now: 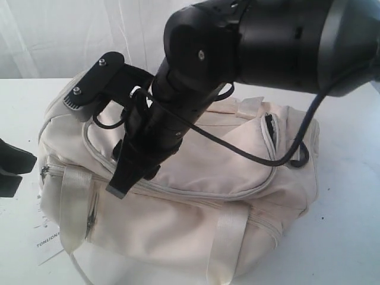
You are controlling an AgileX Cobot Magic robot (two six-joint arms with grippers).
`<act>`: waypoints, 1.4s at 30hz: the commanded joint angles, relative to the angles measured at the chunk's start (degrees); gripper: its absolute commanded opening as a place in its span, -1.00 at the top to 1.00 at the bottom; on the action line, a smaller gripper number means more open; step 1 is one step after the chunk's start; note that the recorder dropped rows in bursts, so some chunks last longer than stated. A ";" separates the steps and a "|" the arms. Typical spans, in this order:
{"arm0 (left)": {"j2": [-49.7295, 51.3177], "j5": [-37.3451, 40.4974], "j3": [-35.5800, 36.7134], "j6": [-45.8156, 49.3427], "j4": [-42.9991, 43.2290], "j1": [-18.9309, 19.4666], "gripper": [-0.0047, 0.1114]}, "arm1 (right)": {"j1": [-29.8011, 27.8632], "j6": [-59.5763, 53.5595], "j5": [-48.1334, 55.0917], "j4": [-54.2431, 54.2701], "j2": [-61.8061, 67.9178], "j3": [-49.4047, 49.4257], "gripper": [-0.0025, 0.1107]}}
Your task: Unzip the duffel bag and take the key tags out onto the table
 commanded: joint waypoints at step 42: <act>-0.48 0.90 0.42 1.75 -4.03 0.10 0.92 | 0.06 8.21 13.17 -2.93 -1.82 0.18 -0.28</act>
